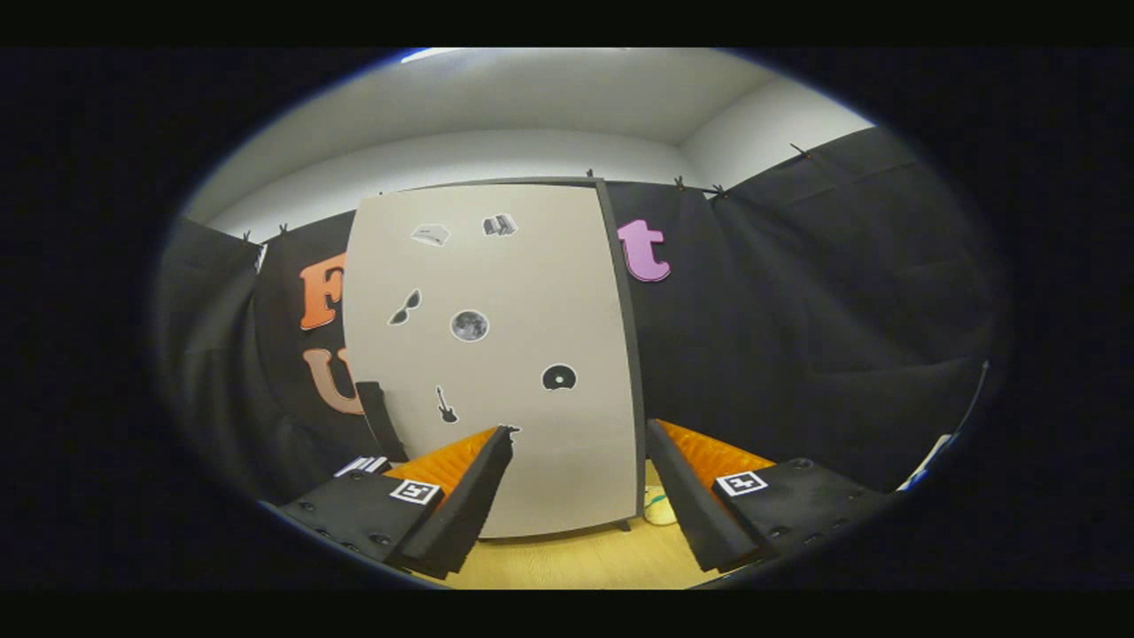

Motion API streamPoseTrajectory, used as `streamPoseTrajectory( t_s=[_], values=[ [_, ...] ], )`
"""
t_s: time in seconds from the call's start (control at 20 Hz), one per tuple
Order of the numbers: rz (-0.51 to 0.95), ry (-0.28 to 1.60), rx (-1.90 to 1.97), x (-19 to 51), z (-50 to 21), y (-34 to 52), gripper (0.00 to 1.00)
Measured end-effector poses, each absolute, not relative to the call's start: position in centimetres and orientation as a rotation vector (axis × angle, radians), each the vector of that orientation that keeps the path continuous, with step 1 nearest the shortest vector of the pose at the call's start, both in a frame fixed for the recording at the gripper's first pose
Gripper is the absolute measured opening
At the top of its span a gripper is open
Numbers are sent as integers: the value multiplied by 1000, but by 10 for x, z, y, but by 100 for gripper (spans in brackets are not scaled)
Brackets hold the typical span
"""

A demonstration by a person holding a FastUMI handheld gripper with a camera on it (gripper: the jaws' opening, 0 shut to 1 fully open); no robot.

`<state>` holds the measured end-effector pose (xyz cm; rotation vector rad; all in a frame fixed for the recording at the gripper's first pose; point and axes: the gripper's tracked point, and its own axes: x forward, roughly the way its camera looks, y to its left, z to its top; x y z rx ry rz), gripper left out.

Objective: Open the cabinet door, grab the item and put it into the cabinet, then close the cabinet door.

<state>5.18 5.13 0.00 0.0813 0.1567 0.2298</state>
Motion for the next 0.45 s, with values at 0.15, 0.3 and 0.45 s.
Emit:
streamPoseTrajectory(
  t_s=[0.15,0.3,0.45],
  values=[
    [234,150,79,48,3,44,98],
    [261,150,105,45,0,45,98],
    [272,165,122,42,-5,43,98]
  ],
)
